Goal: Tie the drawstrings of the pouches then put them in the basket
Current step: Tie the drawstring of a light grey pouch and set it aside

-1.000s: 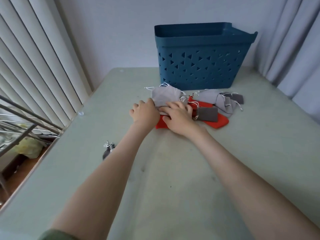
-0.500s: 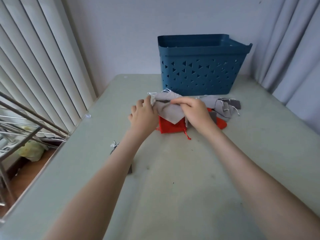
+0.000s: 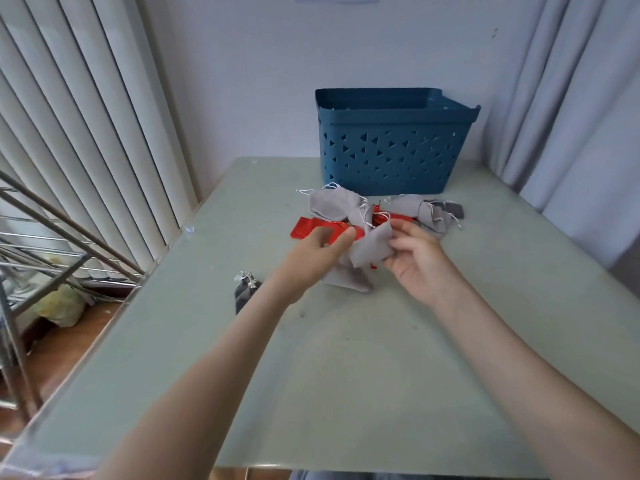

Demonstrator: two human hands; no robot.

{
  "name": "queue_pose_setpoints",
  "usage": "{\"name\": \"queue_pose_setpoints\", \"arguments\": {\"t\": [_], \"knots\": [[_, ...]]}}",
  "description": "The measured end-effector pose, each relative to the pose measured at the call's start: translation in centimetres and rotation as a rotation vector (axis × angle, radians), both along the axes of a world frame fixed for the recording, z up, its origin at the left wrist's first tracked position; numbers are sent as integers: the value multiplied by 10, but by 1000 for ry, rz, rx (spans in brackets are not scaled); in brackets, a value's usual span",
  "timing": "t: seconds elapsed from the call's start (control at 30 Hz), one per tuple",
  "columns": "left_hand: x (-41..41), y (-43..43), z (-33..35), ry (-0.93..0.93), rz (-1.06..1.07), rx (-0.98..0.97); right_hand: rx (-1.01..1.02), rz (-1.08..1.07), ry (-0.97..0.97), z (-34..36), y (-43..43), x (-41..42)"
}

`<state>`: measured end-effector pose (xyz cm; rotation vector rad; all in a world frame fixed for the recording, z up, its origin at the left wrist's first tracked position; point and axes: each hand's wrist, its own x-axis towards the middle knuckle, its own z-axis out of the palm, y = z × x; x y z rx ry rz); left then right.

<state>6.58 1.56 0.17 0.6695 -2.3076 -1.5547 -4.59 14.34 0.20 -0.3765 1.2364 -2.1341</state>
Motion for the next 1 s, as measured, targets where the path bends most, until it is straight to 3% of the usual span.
{"name": "queue_pose_setpoints", "arguments": {"t": [0.1, 0.2, 0.37, 0.5, 0.67, 0.83, 1.0], "knots": [[6, 7, -6, -83, -140, 44, -28, 203, -27, -12, 9, 12], [13, 11, -8, -104, -184, 301, 27, 319, 24, -21, 7, 18], [26, 0, -14, 17, -165, 487, 293, 452, 153, -34, 0, 9], [33, -9, -16, 71, -154, 394, 291, 446, 138, -39, -10, 1], [28, -3, -23, 68, -134, 240, 365, 269, 331, -30, -10, -7], [16, 6, -30, 24, -191, 128, 401, 420, 342, -30, 0, 19], [20, 9, -32, -71, -166, 267, 300, 214, 146, -40, 2, 18]]}}
